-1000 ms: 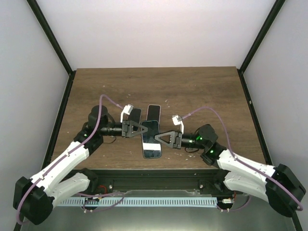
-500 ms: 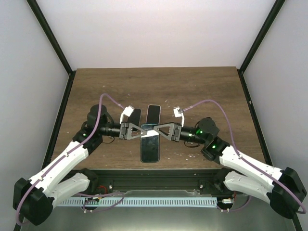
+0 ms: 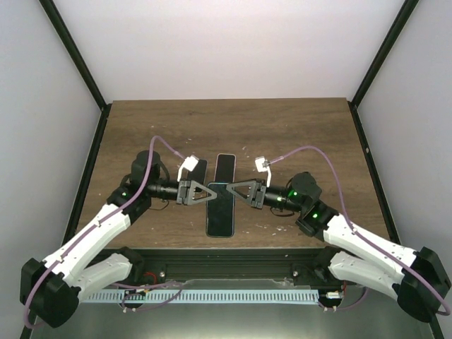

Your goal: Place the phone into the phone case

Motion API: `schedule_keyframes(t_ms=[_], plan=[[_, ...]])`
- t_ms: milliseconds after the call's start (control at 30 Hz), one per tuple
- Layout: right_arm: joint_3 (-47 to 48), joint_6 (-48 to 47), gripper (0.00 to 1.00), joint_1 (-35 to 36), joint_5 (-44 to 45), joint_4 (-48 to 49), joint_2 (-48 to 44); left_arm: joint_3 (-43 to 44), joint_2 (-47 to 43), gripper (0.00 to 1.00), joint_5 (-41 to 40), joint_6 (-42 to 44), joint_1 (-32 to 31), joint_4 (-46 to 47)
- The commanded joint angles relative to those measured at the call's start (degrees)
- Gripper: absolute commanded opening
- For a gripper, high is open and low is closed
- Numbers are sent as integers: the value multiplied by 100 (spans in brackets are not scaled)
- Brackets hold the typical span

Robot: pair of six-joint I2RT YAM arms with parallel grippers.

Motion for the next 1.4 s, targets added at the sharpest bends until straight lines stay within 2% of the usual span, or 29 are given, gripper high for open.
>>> schedule_keyframes(t_ms=[0,100,200,300,467,733,767,900,1000,1067,1100,1167,1233,1367], plan=[[220,-19,1,25,364,245,-217,-104,-105,30,-356,-479,16,-56],[49,417,1,14,950,450,-355,-197,-167,45,-350,-689,13,120],[-137,745,1,21,1523,652,-574,-345,-257,49,-332,-835,12,145],[-70,754,1,12,1847,548,-664,-590,-377,49,-279,-971,10,283],[0,716,1,7,2116,356,-735,-767,-604,40,-267,-1072,14,248],[-230,935,1,9,2011,658,-610,-905,-454,3,-221,-1083,12,421],[-241,927,1,8,2012,643,-610,-896,-414,0,-254,-1056,11,399],[-220,811,1,-9,1958,494,-558,-727,-376,0,-486,-753,16,-3],[-211,749,1,-19,1770,498,-512,-709,-361,19,-442,-871,9,201],[-205,747,1,-19,1541,600,-471,-699,-320,37,-386,-980,9,381],[-188,764,1,-19,1407,675,-432,-705,-284,41,-342,-1049,9,486],[-141,810,1,-19,1091,827,-301,-744,-214,43,-267,-1207,12,779],[-109,877,1,-23,795,1020,-124,-802,-120,39,-198,-1346,10,1086],[-84,948,4,-19,545,1205,126,-816,77,14,-138,-1493,16,1402]])
